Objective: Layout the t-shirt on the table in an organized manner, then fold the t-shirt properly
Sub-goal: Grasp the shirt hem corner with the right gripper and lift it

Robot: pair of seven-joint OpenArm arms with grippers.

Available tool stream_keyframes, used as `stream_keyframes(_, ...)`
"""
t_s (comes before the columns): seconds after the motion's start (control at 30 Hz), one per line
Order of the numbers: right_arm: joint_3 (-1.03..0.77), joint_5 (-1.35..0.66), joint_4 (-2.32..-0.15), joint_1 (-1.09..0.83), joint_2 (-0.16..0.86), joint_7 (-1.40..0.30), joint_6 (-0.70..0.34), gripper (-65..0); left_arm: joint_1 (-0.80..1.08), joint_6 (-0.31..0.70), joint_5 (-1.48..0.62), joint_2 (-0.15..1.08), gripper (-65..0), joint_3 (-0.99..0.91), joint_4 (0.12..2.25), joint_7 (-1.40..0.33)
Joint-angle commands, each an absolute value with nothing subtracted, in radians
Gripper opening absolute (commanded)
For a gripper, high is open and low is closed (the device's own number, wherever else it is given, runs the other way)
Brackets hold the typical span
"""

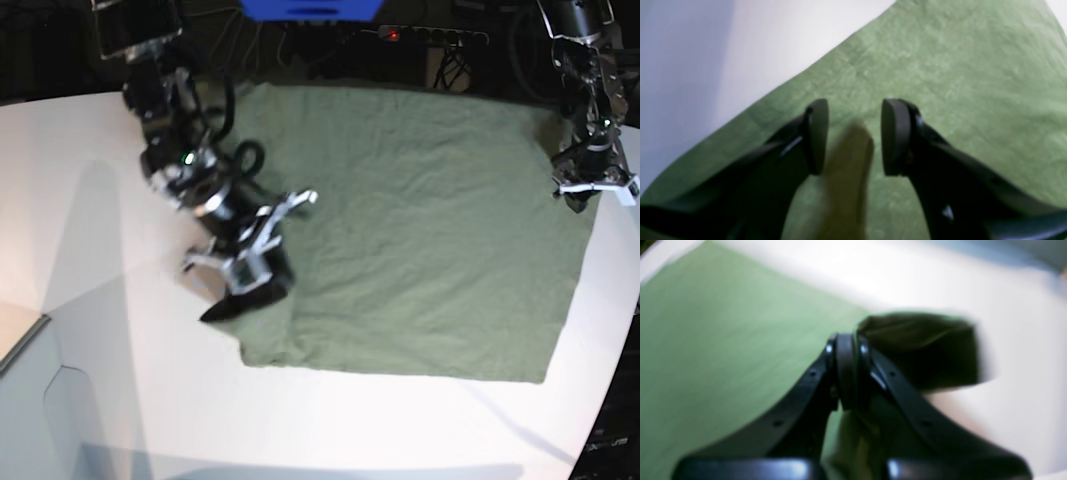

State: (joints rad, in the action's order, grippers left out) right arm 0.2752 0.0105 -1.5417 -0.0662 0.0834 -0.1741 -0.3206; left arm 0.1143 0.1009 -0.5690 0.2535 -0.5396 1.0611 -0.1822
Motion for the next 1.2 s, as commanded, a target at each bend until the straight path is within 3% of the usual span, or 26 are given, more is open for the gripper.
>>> stream_keyframes(0.0, 0.308, -0.001, -1.563, -0.061, 0.085, -0.145, -0.320, -65.0, 0.105, 0.107, -0.573, 0.269, -39.5, -0.542, 1.076, -0.160)
stream_keyframes(0.2, 0.487, 0.001, -1.438, -0.093, 0.114, -0.147, -0.320, -63.5, 0.107, 0.107, -0.573, 0.269, -39.5, -0.542, 1.076, -0.160)
stream_keyframes(0.43, 0.509, -0.005, -1.509, -0.108, 0.170, -0.147, -0.320, -35.6, 0.107, 0.107, -0.573, 0.269, -39.4, -0.542, 1.076, -0.159)
stream_keyframes(0.53, 0.424, -0.005, -1.563, -0.116, 0.174, -0.147, -0.320, -29.8, 0.108, 0.107, -0.573, 0.269, -39.4, -0.542, 1.076, -0.159)
stream_keyframes(0.8, 0.214, -0.007, -1.448, -0.010, 0.096, -0.183, -0.320, -29.0, 0.108, 0.107, -0.573, 0.269, -39.4, -0.542, 1.076, -0.159)
stream_keyframes(0.93, 0.199, -0.007, -1.311, 0.090, 0.081, -0.300, -0.320, -28.9, 0.108, 0.107, -0.573, 0.269, -39.4, -0.542, 1.076, -0.159)
stream_keyframes(1.17, 0.197, -0.007, -1.142, 0.174, 0.079, -0.312, -0.320, -29.2, 0.107, 0.107, -0.573, 0.269, -39.4, -0.542, 1.076, -0.159)
